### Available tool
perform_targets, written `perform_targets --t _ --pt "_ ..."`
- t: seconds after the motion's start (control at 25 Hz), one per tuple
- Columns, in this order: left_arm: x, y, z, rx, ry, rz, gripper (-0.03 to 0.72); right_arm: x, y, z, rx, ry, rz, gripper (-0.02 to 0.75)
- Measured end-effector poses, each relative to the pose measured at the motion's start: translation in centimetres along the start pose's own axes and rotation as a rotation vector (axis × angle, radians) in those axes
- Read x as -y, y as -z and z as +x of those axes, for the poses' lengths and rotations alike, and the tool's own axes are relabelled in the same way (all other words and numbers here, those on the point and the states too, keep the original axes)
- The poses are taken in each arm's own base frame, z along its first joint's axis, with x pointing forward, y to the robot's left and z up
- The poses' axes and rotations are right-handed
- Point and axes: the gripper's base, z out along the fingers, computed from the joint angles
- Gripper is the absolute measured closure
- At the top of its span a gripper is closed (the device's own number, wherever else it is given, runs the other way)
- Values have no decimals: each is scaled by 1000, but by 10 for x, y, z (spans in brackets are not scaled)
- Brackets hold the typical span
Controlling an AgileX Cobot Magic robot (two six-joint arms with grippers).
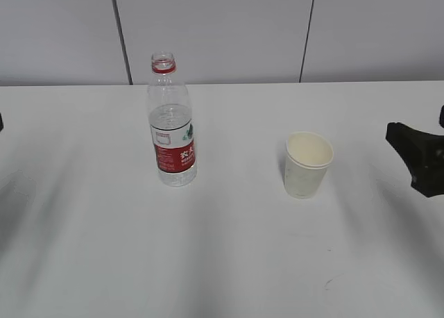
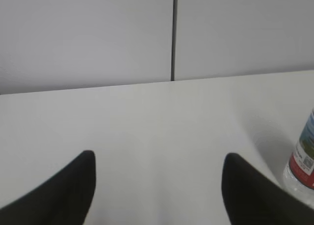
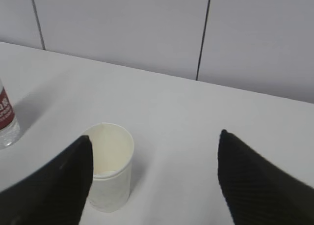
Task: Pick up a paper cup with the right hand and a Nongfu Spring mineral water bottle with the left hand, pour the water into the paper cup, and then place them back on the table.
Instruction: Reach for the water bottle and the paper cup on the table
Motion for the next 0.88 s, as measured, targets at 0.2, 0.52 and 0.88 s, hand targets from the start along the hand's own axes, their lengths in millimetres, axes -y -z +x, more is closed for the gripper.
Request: perform_targets --t 0.2,0.52,0.88 --pt "7 -21 10 46 -88 75 198 -5 -1 -5 67 35 -53 151" --pt "15 -55 46 10 -90 160 199 -8 -16 11 8 17 -90 151" --pt "25 -79 79 -15 -83 257 200 -14 -46 44 18 -45 -152 151"
